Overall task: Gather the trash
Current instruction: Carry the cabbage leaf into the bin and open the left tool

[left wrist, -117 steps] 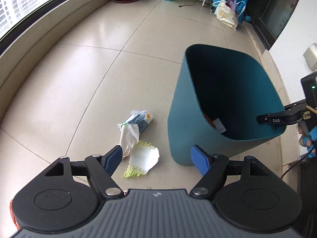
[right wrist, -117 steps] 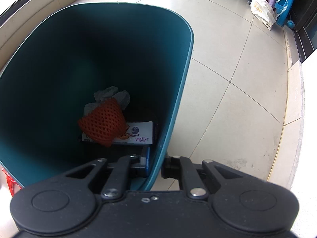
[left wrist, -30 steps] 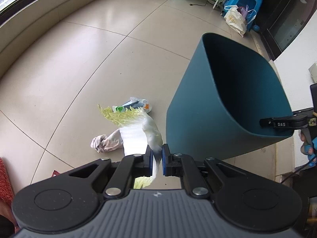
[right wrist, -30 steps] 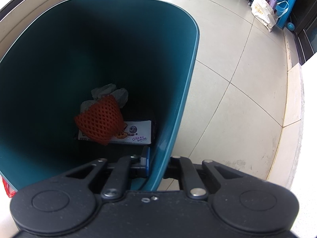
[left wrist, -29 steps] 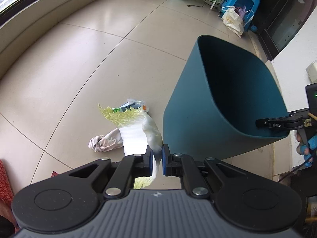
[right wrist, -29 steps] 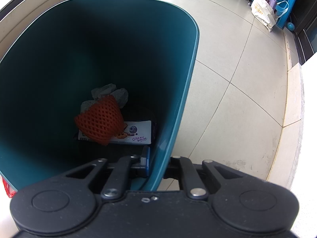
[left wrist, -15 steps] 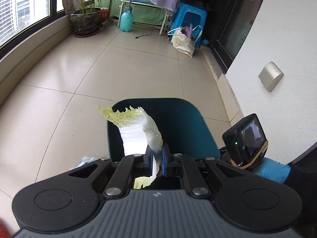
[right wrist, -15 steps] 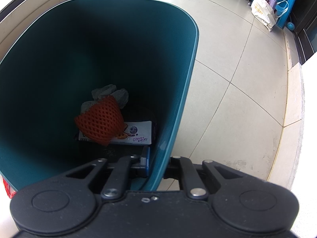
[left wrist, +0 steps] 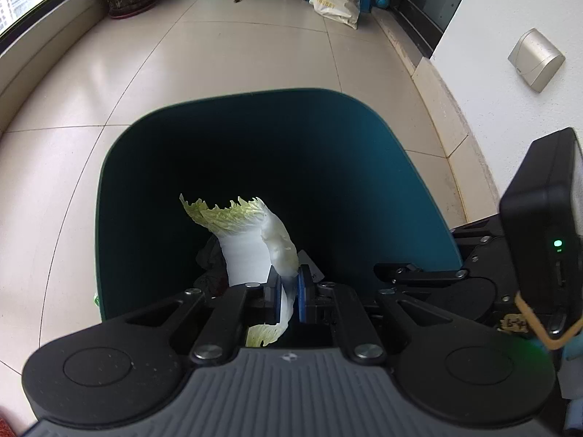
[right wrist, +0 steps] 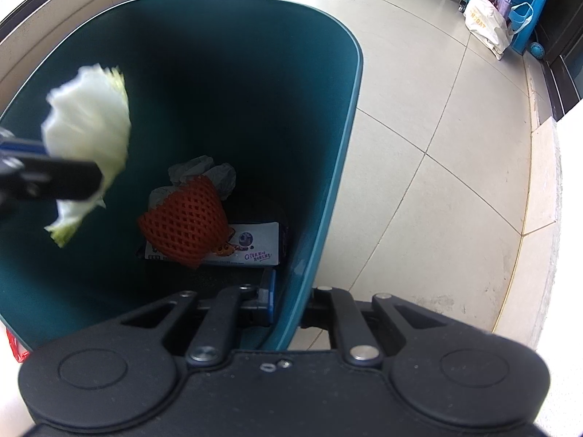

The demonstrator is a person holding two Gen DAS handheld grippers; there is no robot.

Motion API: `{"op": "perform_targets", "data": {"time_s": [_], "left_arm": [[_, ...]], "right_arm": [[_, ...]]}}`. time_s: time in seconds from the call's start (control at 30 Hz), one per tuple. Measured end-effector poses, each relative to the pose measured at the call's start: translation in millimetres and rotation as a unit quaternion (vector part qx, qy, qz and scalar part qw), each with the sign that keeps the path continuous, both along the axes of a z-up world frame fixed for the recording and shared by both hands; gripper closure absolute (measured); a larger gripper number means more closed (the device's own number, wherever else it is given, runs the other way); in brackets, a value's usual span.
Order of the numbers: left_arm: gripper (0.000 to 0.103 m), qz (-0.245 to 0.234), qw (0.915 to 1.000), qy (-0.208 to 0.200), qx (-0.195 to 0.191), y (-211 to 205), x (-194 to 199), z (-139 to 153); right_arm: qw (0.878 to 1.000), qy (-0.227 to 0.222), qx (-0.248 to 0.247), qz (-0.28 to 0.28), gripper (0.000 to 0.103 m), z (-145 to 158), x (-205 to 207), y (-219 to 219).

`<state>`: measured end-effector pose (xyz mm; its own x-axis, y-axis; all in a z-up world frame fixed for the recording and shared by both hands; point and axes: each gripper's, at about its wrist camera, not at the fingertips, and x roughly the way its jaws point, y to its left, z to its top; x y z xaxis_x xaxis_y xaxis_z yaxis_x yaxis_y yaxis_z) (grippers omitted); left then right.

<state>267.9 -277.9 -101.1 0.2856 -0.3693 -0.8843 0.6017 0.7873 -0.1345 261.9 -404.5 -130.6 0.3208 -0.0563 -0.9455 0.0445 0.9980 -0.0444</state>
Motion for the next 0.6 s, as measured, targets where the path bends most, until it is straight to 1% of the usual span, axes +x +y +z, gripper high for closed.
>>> {"op": "perform_targets", "data": {"time_s": [0.3, 0.37, 0.5, 0.53, 0.57, 0.6], "left_arm": [[0.094, -0.005, 0.9990, 0.026, 0.035, -12, 6, -35], [0.093, -0.006, 0.9991, 0.034, 0.025, -10, 7, -36], [0.092, -0.008, 0.9993, 0.035, 0.002, -4, 7, -30], [0.088, -0.008, 0.9994, 0.033, -0.001, -2, 7, -27], [0.081, -0.007, 0.9995, 0.031, -0.004, 2, 6, -24], [0.076, -0.007, 0.9996, 0.028, -0.008, 6, 4, -21]], "right_arm": [[1.000, -0.001, 0.003, 0.002, 0.092, 3, 0, -1], [1.000, -0.001, 0.003, 0.002, 0.091, 3, 0, -1], [1.000, -0.001, 0.003, 0.003, 0.091, 5, 0, -2], [1.000, -0.001, 0.003, 0.002, 0.091, 5, -1, -2], [1.000, -0.001, 0.003, 0.003, 0.091, 4, -1, -2], [1.000, -0.001, 0.003, 0.003, 0.091, 5, -1, -2]]}}
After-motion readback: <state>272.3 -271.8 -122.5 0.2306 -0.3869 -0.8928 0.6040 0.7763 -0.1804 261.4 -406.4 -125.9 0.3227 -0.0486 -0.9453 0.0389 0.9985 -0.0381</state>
